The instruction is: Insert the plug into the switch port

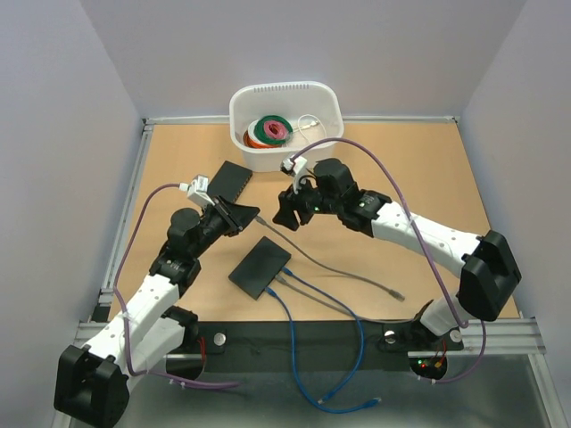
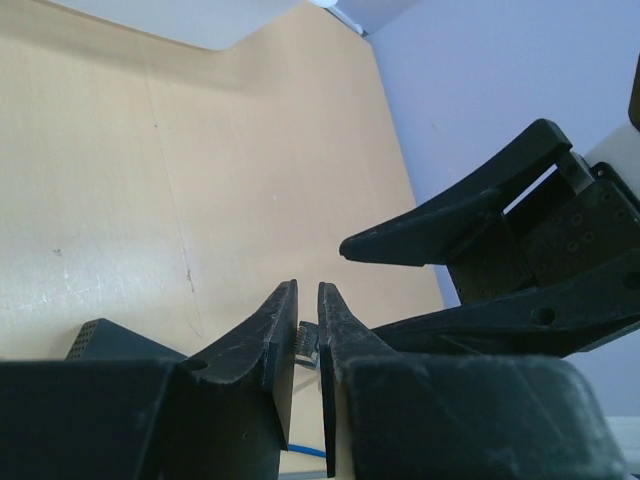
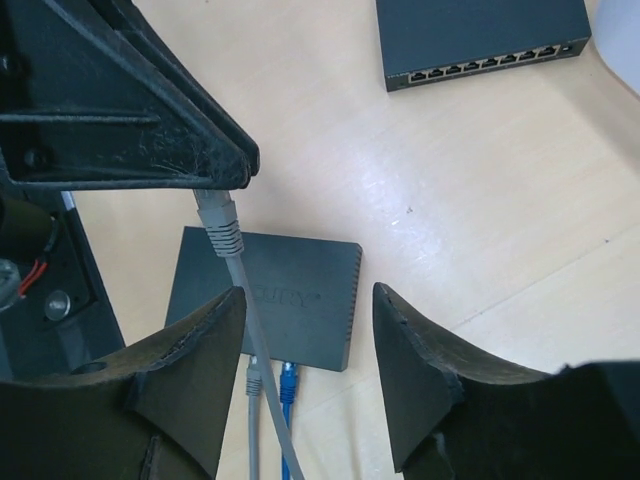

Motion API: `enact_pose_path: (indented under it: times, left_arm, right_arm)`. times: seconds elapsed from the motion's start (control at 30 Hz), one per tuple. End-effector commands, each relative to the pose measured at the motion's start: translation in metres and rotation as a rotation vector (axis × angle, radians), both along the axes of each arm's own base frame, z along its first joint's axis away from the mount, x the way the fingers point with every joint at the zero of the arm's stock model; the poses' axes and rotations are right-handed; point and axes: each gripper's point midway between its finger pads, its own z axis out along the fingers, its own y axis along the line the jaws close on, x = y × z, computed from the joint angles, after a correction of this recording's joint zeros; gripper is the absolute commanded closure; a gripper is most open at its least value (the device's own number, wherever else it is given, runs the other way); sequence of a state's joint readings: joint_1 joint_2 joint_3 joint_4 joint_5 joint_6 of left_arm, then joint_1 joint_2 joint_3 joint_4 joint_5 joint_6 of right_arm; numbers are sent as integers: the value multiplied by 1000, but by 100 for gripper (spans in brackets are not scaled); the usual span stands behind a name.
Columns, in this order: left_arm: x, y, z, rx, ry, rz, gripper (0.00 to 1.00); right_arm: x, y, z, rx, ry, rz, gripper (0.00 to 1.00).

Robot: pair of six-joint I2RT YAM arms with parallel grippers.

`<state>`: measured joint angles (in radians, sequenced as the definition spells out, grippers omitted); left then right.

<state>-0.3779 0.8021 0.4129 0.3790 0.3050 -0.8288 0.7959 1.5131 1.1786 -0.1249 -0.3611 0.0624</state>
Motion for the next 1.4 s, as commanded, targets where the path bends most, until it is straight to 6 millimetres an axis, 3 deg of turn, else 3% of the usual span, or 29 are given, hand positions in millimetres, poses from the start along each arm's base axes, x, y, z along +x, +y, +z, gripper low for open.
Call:
enact_pose_path:
  times: [0.0,0.37,0.73,1.37]
  left_arm:
    - [3,0,18,-21,2,11,100]
    - [5,-4,14,-28,36,3,100]
    - [5,-5,15,-32,32,-3,100]
    - [5,-6,19,-44,26,-10,100]
  right_arm:
    - [3,6,27,9,-94,-7,42]
    - [-10,32,37,27,-111,43,46]
    - [-14,44,16,-4,-72,67,49]
    - [-9,56,7,-23,-70,68,52]
